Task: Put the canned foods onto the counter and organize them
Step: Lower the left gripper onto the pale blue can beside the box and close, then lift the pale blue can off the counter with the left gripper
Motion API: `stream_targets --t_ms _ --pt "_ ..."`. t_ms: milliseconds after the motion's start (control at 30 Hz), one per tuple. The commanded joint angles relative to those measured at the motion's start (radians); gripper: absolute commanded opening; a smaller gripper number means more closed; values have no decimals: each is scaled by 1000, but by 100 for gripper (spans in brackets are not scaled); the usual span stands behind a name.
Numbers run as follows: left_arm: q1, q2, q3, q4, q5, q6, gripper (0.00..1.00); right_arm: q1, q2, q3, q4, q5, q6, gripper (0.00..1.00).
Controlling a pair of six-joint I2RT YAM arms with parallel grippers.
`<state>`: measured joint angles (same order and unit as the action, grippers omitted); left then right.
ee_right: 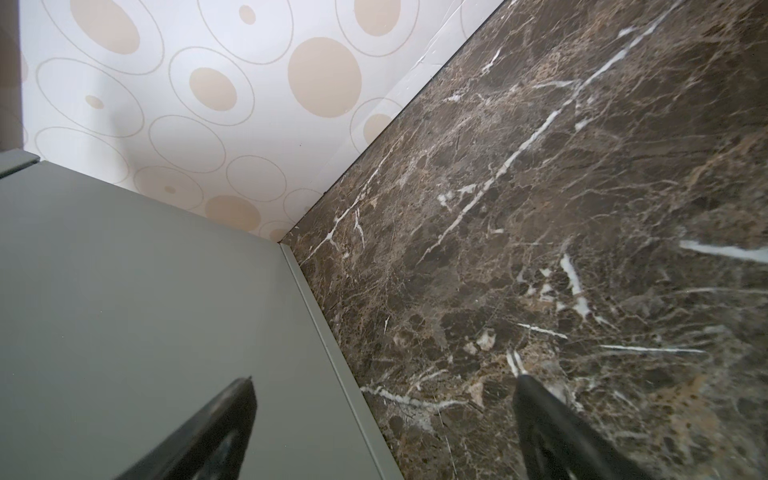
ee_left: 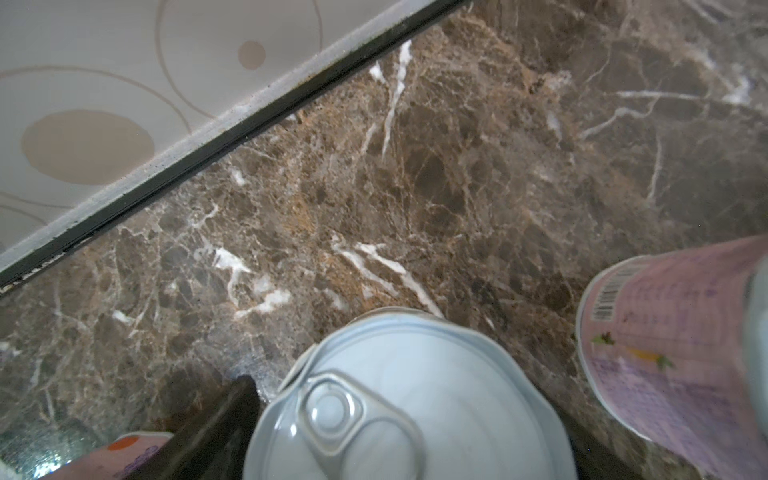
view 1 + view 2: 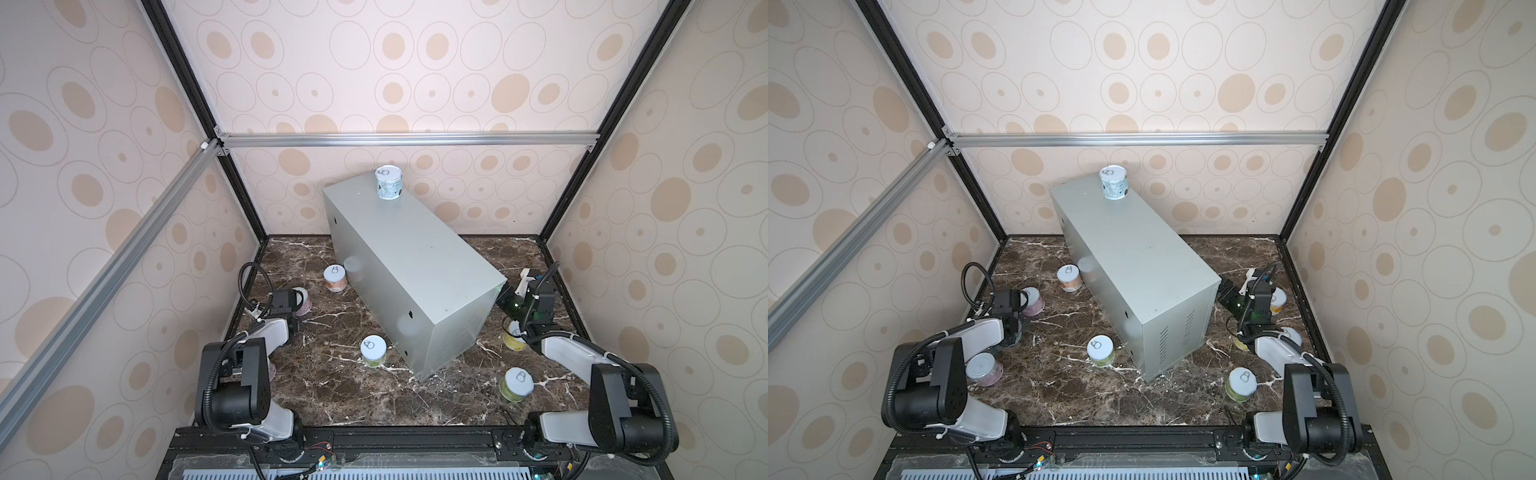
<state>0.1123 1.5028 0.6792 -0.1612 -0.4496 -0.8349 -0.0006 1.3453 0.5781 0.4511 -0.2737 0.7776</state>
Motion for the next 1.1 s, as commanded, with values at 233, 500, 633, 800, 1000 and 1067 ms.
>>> stream_targets --t_ms 233,500,633,800,1000,1067 --pt "-25 50 39 -23 -62 -76 93 -1 -15 -14 32 -9 11 99" --pt "-46 158 82 -66 -53 -127 94 -1 -9 -14 35 -8 12 98" --pt "-46 153 87 -56 -56 -126 93 -2 2 -12 39 -9 12 99" --pt "-46 175 104 -58 -52 -128 90 -2 7 -11 43 -12 13 99" --pt "-50 154 81 -41 -57 -133 81 -3 11 -11 44 -16 14 99" --pt "-50 147 74 -40 -59 -133 80 -1 14 -10 45 -16 15 99"
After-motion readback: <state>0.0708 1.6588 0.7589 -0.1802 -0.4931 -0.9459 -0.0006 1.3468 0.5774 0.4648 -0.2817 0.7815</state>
